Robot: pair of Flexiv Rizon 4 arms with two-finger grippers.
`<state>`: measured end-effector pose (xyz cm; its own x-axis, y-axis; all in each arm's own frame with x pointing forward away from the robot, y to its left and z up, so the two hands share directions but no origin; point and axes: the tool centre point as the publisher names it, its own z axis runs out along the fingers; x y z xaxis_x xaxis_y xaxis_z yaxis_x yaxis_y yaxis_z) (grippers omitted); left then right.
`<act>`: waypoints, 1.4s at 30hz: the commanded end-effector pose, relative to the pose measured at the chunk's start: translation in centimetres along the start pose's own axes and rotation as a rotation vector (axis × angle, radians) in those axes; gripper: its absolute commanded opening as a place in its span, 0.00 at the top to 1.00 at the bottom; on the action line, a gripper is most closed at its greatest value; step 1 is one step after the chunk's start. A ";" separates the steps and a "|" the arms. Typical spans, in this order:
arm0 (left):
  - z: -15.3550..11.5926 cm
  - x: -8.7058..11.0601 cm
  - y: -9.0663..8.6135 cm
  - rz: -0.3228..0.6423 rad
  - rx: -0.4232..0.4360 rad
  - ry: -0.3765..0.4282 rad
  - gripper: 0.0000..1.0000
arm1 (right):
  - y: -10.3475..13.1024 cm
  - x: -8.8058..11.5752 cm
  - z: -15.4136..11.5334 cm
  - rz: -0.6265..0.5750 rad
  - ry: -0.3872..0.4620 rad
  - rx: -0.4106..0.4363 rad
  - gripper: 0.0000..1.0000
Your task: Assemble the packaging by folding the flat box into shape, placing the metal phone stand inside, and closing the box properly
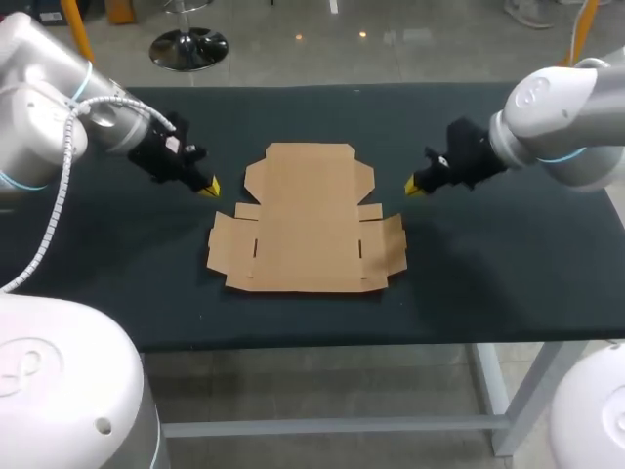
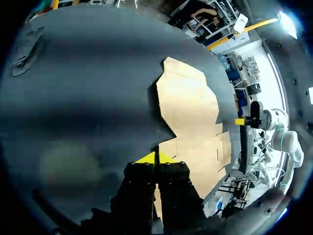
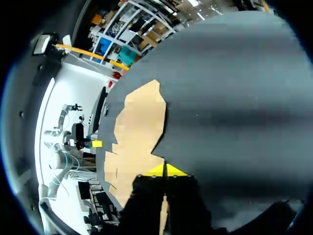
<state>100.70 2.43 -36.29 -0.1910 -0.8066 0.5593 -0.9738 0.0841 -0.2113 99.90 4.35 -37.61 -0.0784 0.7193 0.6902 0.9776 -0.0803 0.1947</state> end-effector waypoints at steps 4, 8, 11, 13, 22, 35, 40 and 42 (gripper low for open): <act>0.3 -1.0 -0.1 -0.011 -0.019 0.081 1.00 | -0.3 -1.4 1.5 0.101 0.068 0.050 1.00; 0.3 -1.0 -0.1 -0.011 -0.019 0.081 1.00 | -0.3 -1.4 1.5 0.101 0.068 0.050 1.00; 0.3 -1.0 -0.1 -0.011 -0.019 0.081 1.00 | -0.3 -1.4 1.5 0.101 0.068 0.050 1.00; 0.3 -1.0 -0.1 -0.011 -0.019 0.081 1.00 | -0.3 -1.4 1.5 0.101 0.068 0.050 1.00; 1.8 -0.8 -1.1 0.032 -0.047 0.039 1.00 | 0.1 -1.4 2.8 0.059 0.084 0.085 1.00; 3.1 -1.3 -0.4 0.095 0.000 0.046 1.00 | 0.3 -1.8 4.2 0.032 0.119 0.098 1.00; 3.5 -1.3 0.0 0.098 0.006 0.063 1.00 | 0.4 -1.6 4.3 0.024 0.113 0.096 1.00; 3.7 -1.3 0.2 0.099 0.006 0.070 1.00 | 0.4 -1.5 4.5 0.023 0.112 0.099 1.00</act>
<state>101.50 1.35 -39.74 -0.2930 -0.7540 0.5879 -0.9503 0.1617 -0.2661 101.01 6.23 -41.50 -0.0699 0.6404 0.7649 0.9929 -0.0295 0.1155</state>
